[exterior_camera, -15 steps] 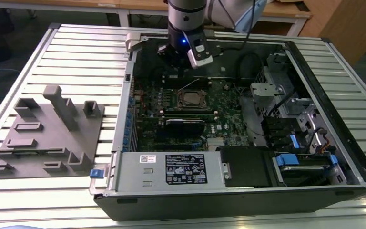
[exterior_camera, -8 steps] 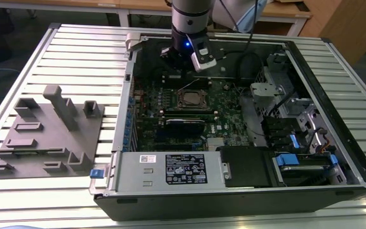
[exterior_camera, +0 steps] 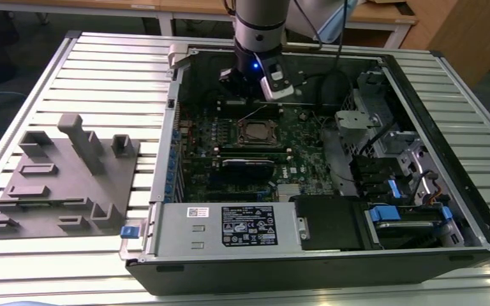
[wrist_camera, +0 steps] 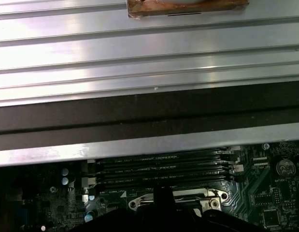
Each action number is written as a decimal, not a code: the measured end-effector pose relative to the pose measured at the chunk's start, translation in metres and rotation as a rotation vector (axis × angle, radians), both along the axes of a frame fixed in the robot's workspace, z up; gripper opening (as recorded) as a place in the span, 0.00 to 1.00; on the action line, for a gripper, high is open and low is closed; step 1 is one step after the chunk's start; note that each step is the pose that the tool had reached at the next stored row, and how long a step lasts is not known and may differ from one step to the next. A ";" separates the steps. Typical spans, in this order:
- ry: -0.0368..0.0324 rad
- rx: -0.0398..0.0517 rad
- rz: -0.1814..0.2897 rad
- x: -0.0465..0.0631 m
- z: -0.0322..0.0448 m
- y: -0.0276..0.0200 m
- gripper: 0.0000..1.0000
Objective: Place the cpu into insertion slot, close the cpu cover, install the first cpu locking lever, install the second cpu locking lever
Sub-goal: 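Install the first cpu locking lever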
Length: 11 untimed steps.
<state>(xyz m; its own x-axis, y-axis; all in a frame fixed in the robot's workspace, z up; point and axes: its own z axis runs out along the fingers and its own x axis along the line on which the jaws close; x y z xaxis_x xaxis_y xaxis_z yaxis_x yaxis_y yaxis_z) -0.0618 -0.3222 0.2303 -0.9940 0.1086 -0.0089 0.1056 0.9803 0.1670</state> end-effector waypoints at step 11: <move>0.0000 0.0126 0.001 0.011 -0.0042 0.0000 0.11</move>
<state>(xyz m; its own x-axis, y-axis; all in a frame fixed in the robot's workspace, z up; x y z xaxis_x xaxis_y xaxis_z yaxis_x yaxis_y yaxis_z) -0.0506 -0.3221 0.2261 -0.9941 0.1080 -0.0075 0.1049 0.9782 0.1794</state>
